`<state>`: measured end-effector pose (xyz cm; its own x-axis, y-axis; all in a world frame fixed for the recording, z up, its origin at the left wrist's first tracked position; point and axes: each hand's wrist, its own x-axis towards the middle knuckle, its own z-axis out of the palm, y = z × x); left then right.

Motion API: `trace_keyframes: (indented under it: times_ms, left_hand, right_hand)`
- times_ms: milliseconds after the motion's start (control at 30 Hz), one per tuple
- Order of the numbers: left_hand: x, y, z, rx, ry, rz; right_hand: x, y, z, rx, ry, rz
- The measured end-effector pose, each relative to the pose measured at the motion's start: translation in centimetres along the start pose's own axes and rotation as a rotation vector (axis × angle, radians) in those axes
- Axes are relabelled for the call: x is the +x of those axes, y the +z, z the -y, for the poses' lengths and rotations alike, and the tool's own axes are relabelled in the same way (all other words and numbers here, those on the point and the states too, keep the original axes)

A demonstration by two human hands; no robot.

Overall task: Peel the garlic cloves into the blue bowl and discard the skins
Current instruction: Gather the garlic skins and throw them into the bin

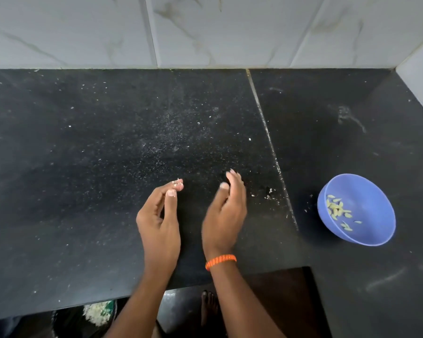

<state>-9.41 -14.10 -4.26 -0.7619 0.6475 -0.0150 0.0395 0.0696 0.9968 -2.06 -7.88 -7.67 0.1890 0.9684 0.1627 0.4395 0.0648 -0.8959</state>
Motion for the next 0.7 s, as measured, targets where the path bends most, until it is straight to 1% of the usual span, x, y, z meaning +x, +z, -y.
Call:
trace_keyframes:
  times_ms: [100, 200, 267, 333, 367, 400, 467, 567, 633, 667, 700]
  left_hand:
    - [0.1, 0.3, 0.1, -0.012, 0.012, 0.021]
    - [0.2, 0.7, 0.1, -0.03, -0.002, 0.048]
    - [0.0, 0.9, 0.1, -0.024, -0.011, 0.094]
    - [-0.2, 1.1, 0.2, 0.031, 0.006, 0.094]
    - [-0.2, 1.2, 0.3, 0.063, 0.013, 0.076]
    - [-0.3, 1.3, 0.5, 0.088, 0.013, 0.055]
    - [-0.3, 1.7, 0.5, 0.12, 0.012, 0.026]
    - [-0.4, 2.2, 0.7, 0.154, 0.039, 0.01]
    - [-0.4, 2.4, 0.7, 0.173, 0.054, 0.01]
    - [-0.2, 2.5, 0.6, 0.188, 0.056, 0.0]
    - [-0.1, 2.5, 0.5, 0.207, 0.056, -0.023]
  right_hand:
    - [2.2, 1.1, 1.3, 0.016, -0.13, 0.035]
    - [6.7, -1.4, -0.3, 0.003, -0.205, 0.066]
    - [9.4, -4.4, -2.6, -0.098, -0.185, 0.065]
    - [10.6, -7.0, -4.8, -0.262, -0.088, 0.06]
    - [10.5, -7.6, -5.4, -0.338, -0.038, 0.093]
    - [9.9, -7.6, -5.7, -0.411, -0.034, 0.143]
    - [7.9, -6.5, -5.1, -0.495, -0.144, 0.259]
    - [3.8, -4.3, -3.0, -0.421, -0.301, 0.508]
    - [2.4, -4.2, -1.8, -0.265, -0.332, 0.658]
    - [2.6, -4.4, -1.6, -0.181, -0.325, 0.667]
    - [3.3, -4.6, -1.6, -0.137, -0.322, 0.622]
